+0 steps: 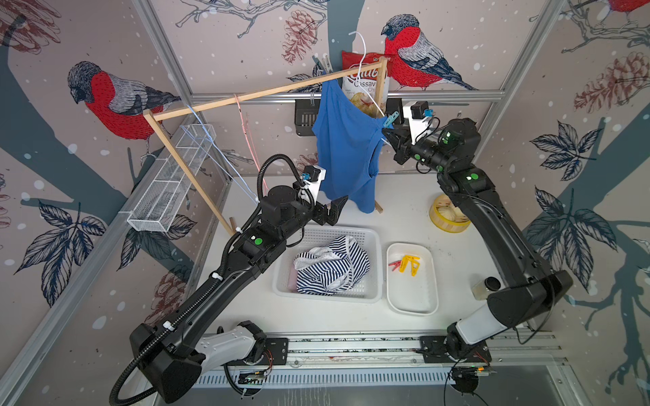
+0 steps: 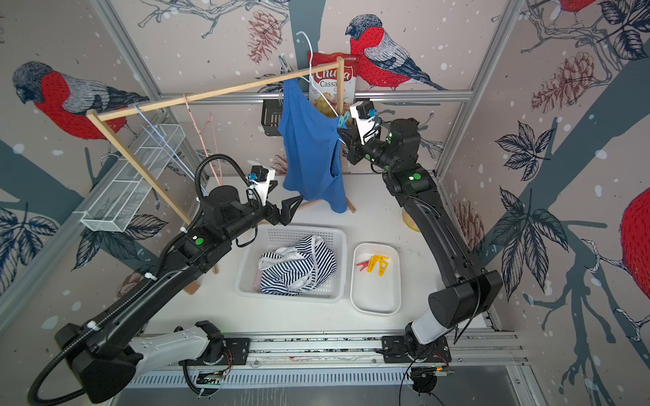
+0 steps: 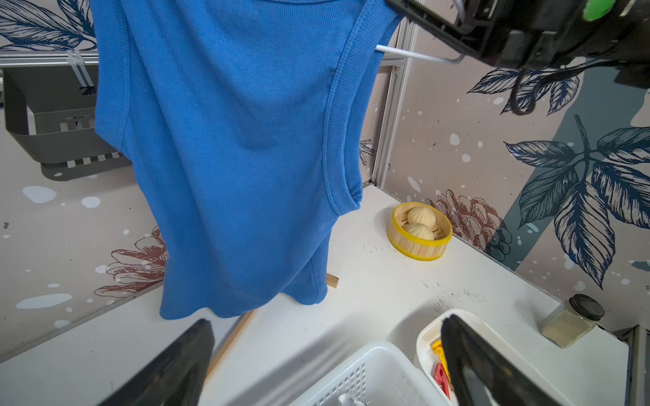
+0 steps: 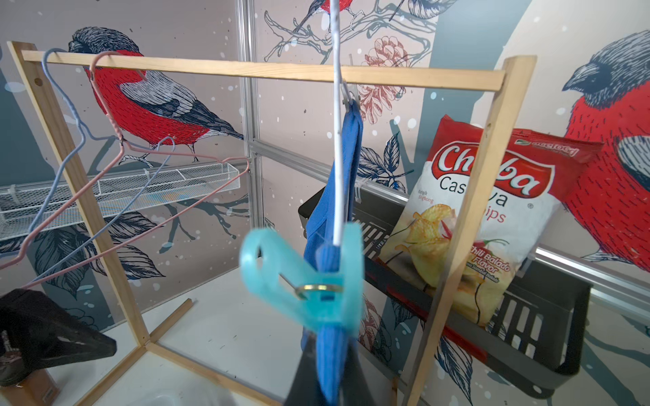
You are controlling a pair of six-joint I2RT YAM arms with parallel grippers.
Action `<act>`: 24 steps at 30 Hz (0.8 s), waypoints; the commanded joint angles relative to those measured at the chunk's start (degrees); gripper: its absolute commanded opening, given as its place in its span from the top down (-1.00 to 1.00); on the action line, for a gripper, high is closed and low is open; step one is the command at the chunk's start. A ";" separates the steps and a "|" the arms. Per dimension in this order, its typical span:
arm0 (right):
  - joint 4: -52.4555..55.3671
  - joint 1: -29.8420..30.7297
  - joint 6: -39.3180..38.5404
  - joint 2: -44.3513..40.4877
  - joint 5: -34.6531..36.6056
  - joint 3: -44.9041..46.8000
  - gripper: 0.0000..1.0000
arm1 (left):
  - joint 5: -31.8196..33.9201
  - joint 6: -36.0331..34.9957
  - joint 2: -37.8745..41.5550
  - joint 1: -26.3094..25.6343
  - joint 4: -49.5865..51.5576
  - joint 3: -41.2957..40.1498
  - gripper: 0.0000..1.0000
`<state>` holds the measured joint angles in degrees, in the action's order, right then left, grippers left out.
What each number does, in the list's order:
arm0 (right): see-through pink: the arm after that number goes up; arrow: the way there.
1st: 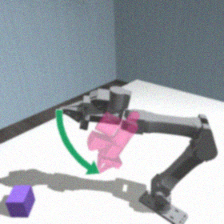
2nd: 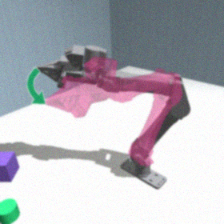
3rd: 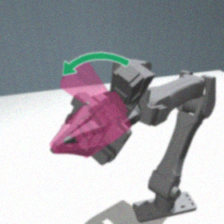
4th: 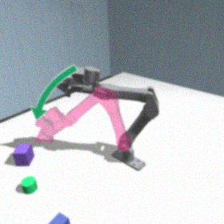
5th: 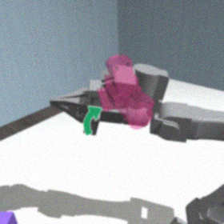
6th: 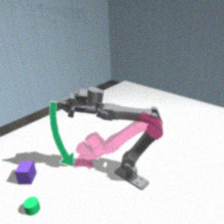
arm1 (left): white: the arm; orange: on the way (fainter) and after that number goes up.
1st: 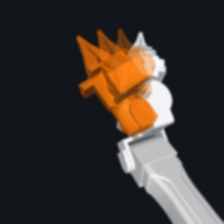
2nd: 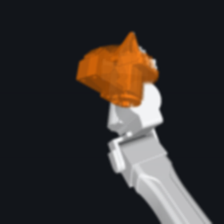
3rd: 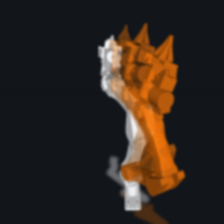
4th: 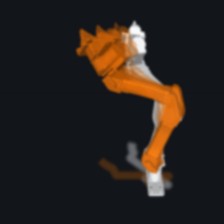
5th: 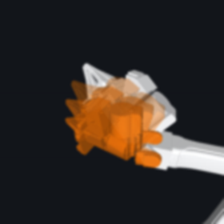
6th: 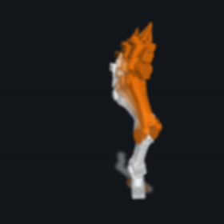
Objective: Remove the clothespins securing tank tops to the hanger
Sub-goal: Pick up the hanger from the clothesline.
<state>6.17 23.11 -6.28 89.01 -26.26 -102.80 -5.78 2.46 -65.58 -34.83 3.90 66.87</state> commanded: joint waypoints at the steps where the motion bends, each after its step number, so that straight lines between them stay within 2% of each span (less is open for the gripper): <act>1: -2.31 0.26 -1.45 -3.13 0.68 2.16 1.00 | 0.77 -0.81 0.71 -0.06 -1.37 -0.15 -0.99; 13: -3.90 0.57 -1.06 -16.20 -0.14 16.38 1.00 | -2.41 1.36 4.85 -0.01 -0.09 -2.34 -0.99; 20: -6.43 0.82 0.79 -24.44 -0.19 24.22 1.00 | -4.76 3.75 9.58 -0.06 -0.48 -4.91 -0.98; 24: -5.78 1.01 0.38 -28.37 -0.87 26.45 1.00 | -5.43 3.17 13.38 -0.05 2.50 -4.43 -0.98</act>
<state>5.43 23.97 -6.02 62.65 -25.93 -77.12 -9.50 5.21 -54.06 -34.83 5.37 61.93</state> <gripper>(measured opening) 0.079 0.992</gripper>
